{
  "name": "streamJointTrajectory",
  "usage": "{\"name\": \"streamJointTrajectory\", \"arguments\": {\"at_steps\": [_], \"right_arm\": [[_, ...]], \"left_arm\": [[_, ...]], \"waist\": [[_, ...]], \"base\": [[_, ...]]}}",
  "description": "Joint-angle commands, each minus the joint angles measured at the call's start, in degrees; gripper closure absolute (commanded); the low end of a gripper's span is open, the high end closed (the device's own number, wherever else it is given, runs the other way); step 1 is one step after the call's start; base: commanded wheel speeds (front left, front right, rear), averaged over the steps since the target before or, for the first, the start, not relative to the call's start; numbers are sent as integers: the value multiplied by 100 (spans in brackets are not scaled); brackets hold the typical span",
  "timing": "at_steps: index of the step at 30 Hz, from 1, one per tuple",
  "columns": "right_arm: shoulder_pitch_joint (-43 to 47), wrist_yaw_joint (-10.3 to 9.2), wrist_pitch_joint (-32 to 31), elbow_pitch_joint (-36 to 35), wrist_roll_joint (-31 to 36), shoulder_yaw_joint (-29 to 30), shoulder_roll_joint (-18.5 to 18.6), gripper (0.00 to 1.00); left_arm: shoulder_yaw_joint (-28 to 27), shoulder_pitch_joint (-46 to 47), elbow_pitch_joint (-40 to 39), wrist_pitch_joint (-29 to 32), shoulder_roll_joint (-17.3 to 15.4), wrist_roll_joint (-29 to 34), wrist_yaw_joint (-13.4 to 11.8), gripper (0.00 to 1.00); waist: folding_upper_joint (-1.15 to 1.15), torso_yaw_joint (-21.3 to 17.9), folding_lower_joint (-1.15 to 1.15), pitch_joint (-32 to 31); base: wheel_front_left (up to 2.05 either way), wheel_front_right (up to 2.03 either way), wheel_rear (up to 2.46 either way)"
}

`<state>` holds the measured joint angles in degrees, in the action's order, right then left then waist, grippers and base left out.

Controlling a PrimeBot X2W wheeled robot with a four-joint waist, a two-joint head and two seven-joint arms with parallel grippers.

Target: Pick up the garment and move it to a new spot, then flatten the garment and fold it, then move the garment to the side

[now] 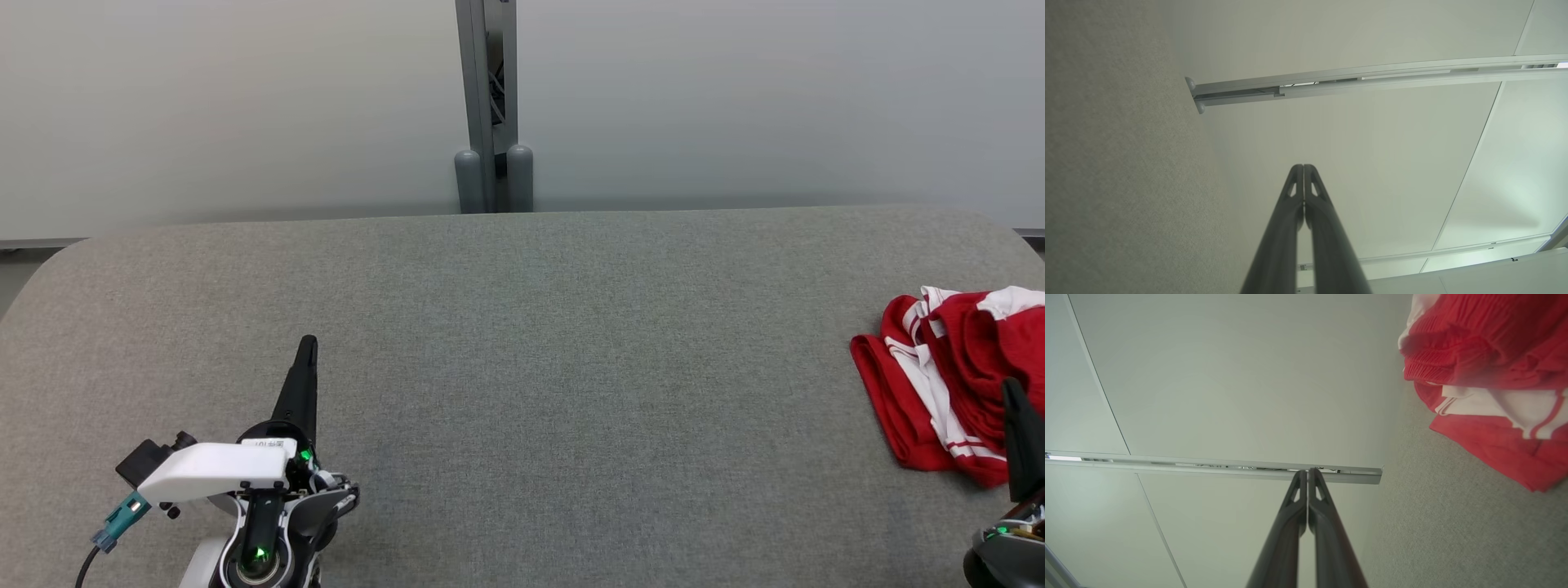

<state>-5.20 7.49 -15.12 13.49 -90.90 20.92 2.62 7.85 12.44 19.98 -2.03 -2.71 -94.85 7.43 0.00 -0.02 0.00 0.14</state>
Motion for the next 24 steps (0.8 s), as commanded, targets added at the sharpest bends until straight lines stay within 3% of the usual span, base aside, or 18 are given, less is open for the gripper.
{"name": "streamJointTrajectory", "arguments": {"at_steps": [1, 24], "right_arm": [[-24, 0, -23, -28, -42, 6, 49, 100], [-23, 0, -22, -28, -42, 5, 49, 100]], "left_arm": [[-6, 95, 1, 14, -32, -5, 25, 100], [-6, 96, 0, 14, -32, -5, 25, 100]], "waist": [[0, 0, 0, 0], [0, 0, 0, 0]], "base": [[0, 0, 0], [0, 0, 0]]}}
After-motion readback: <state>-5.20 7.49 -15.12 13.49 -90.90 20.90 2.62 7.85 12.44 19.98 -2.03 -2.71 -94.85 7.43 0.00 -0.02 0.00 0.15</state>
